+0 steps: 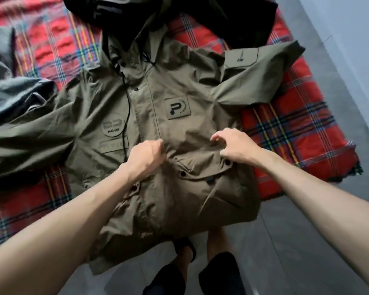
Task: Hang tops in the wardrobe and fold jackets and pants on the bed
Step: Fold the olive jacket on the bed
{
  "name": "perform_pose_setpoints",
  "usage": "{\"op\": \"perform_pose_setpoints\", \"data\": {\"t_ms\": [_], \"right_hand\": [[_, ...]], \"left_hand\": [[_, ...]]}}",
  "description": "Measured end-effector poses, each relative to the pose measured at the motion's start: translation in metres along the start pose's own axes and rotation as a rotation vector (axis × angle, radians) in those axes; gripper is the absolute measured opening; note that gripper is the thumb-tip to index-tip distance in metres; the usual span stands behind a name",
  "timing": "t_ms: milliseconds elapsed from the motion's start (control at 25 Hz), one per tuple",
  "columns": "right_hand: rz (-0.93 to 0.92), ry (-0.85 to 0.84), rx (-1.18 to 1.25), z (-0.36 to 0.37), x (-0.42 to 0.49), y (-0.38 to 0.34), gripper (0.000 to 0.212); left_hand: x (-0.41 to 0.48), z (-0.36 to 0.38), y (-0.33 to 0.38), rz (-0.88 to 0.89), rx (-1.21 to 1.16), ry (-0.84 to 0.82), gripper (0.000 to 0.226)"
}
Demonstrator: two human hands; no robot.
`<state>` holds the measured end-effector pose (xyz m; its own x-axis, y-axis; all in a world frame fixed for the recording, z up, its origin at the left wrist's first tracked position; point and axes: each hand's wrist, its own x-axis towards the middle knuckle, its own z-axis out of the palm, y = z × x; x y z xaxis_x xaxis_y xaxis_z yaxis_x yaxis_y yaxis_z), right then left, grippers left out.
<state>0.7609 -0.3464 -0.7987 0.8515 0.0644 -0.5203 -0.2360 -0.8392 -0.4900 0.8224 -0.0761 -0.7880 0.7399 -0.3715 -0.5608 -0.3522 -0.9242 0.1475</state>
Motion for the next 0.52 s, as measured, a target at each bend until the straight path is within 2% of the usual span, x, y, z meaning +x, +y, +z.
{"op": "perform_pose_setpoints", "data": {"t_ms": [40, 80, 120, 160, 200, 240, 320, 400, 520], "right_hand": [[-0.041, -0.103, 0.066, -0.011, 0.014, 0.003, 0.053], [-0.034, -0.132, 0.119, -0.017, 0.026, 0.008, 0.050], [0.043, -0.071, 0.213, -0.022, 0.038, 0.015, 0.043], [0.191, 0.049, 0.410, -0.025, 0.045, 0.025, 0.032], [0.367, 0.186, 0.710, -0.027, 0.049, 0.035, 0.019], [0.526, 0.302, 1.057, -0.027, 0.051, 0.045, 0.009], [0.682, 0.386, 1.617, -0.031, 0.052, 0.057, 0.013], [0.684, 0.357, 1.904, -0.039, 0.057, 0.070, 0.023], [0.640, 0.338, 2.179, -0.060, 0.064, 0.068, 0.041]], "left_hand": [[0.020, -0.010, 0.004, -0.004, -0.024, 0.089, 0.052], [0.042, -0.020, 0.010, -0.026, -0.008, 0.133, 0.076], [0.066, -0.027, 0.018, -0.069, 0.038, 0.122, 0.101], [0.087, -0.031, 0.028, -0.124, 0.070, 0.069, 0.121], [0.105, -0.030, 0.037, -0.179, 0.074, 0.000, 0.133], [0.119, -0.024, 0.044, -0.233, 0.070, -0.065, 0.141], [0.133, -0.012, 0.048, -0.292, 0.097, -0.144, 0.149], [0.140, -0.008, 0.049, -0.306, 0.104, -0.174, 0.151], [0.140, -0.014, 0.048, -0.294, 0.109, -0.203, 0.151]]}}
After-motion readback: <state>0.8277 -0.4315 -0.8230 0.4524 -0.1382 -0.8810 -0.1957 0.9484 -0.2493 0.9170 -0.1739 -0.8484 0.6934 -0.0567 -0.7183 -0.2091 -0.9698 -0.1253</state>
